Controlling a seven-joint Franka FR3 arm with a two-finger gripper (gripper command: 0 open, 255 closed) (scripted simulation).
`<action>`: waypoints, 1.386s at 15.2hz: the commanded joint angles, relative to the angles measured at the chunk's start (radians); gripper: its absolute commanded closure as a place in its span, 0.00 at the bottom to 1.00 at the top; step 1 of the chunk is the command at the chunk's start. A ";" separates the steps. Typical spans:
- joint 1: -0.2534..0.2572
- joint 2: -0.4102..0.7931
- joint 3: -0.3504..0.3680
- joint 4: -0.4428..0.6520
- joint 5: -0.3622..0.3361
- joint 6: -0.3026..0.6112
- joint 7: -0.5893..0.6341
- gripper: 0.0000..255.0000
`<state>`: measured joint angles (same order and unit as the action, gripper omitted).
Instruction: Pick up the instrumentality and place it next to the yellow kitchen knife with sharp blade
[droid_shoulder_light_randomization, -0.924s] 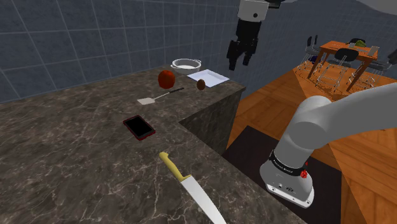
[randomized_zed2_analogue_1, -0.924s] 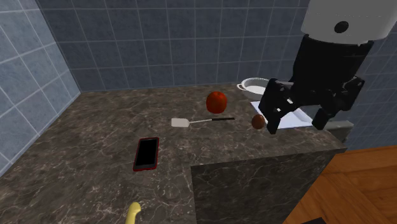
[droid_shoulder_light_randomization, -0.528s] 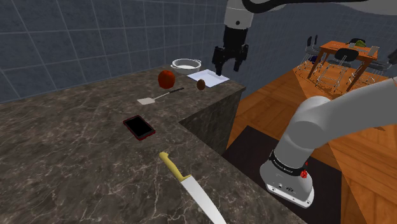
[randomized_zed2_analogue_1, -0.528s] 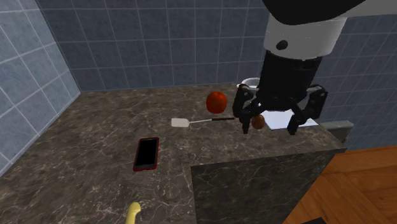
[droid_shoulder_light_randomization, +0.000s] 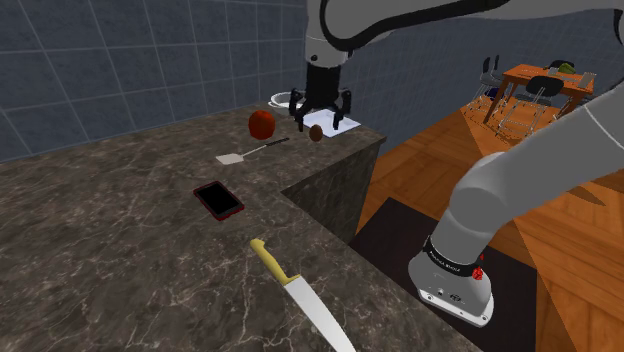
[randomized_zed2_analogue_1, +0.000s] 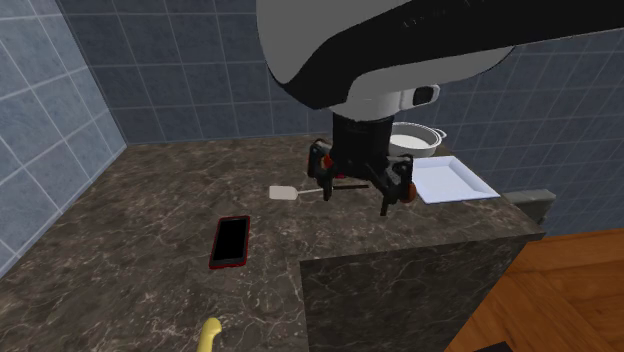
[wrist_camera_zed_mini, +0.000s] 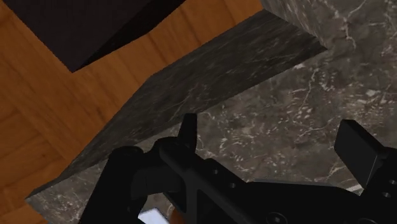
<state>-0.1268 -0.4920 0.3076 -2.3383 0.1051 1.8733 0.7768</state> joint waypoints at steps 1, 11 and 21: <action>-0.030 0.093 0.042 0.051 -0.010 0.042 0.116 0.00; -0.108 0.521 0.153 0.330 -0.182 0.155 0.682 0.00; -0.052 0.917 0.061 0.707 -0.339 0.130 1.126 0.00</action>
<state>-0.1850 0.3880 0.3818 -1.6751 -0.2250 2.0124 1.8627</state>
